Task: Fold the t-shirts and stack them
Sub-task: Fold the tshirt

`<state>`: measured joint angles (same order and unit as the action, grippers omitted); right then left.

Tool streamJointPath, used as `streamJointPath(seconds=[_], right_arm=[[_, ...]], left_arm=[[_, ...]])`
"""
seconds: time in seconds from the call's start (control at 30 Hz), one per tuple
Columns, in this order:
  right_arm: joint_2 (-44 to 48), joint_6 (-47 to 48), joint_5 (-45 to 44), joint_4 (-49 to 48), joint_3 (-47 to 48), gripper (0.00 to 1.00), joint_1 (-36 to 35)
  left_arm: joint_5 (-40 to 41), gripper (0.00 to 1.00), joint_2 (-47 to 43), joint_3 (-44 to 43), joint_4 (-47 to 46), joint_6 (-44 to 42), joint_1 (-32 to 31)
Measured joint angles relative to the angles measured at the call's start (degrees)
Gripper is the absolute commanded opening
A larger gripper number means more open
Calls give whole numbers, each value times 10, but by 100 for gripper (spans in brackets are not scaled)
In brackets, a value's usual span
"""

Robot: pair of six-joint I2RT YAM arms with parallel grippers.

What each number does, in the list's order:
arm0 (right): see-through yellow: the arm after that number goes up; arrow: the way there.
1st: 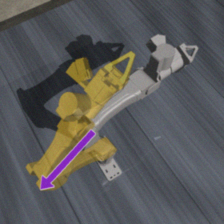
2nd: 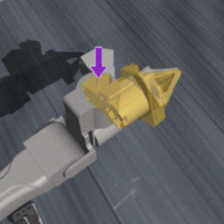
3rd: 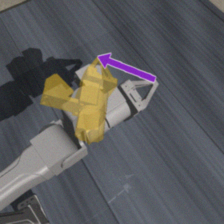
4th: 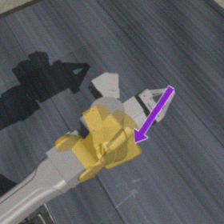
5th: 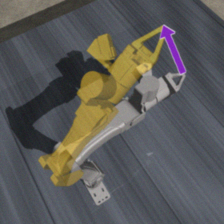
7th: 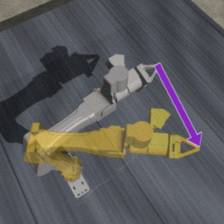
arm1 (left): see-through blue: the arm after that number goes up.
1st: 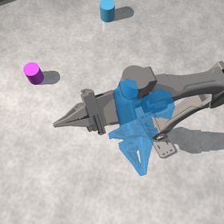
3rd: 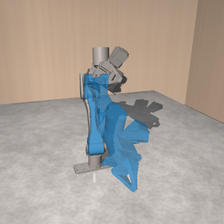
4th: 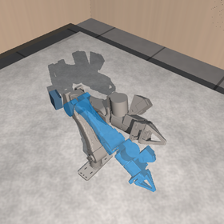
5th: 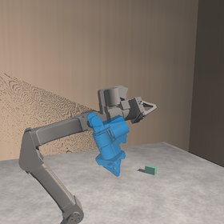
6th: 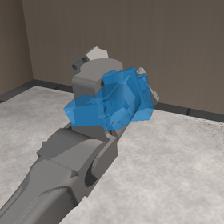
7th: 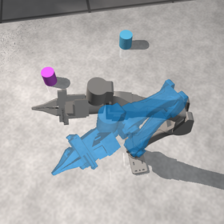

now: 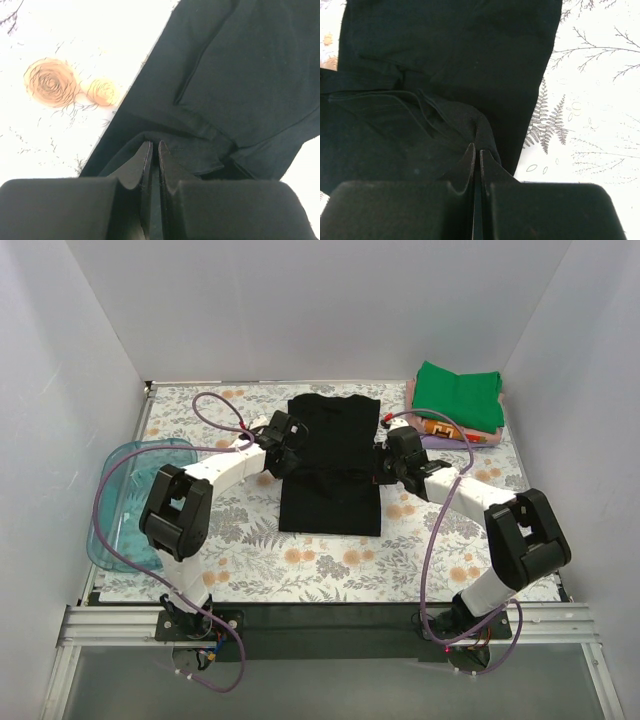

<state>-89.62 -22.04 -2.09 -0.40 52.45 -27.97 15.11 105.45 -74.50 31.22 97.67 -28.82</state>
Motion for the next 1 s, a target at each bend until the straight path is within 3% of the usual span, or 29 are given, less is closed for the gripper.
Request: streamJointPath(seconds=[0.07, 0.13, 0.17, 0.23, 0.27, 0.3, 0.33, 0.4, 0.53, 0.67, 0.83, 1.0], right_arm=[[-8, 0, 6, -2, 1, 1, 5], [-15, 1, 8, -3, 4, 2, 9], [-19, 2, 9, -3, 7, 17, 11], [-30, 2, 11, -4, 14, 36, 15], [-36, 2, 12, -4, 19, 57, 17], [-40, 1, 15, -5, 24, 71, 19], [-41, 4, 20, -5, 27, 98, 21], [-40, 12, 34, -5, 34, 99, 25], [-15, 15, 65, -7, 25, 99, 28], [55, 4, 102, -15, -38, 99, 28], [167, -36, 145, -32, -184, 99, 22], [252, -78, 162, -36, -293, 98, 13]], left_arm=[[1, 0, 10, -10, 0, -6, 1], [1, 10, 21, -21, -1, -12, 2], [0, 28, 25, -24, -1, -15, 4], [-2, 43, 31, -29, 0, -21, 6], [-2, 49, 32, -33, 2, -23, 8], [-2, 60, 32, -37, 3, -26, 9], [-2, 67, 32, -43, 5, -31, 10], [-3, 77, 31, -54, 9, -35, 11], [-10, 78, -5, -28, 11, -36, 13], [-39, 79, -104, 77, 0, -34, 13], [-87, 80, -234, 235, -22, -22, 10], [-135, 77, -302, 348, -47, -11, 2]])
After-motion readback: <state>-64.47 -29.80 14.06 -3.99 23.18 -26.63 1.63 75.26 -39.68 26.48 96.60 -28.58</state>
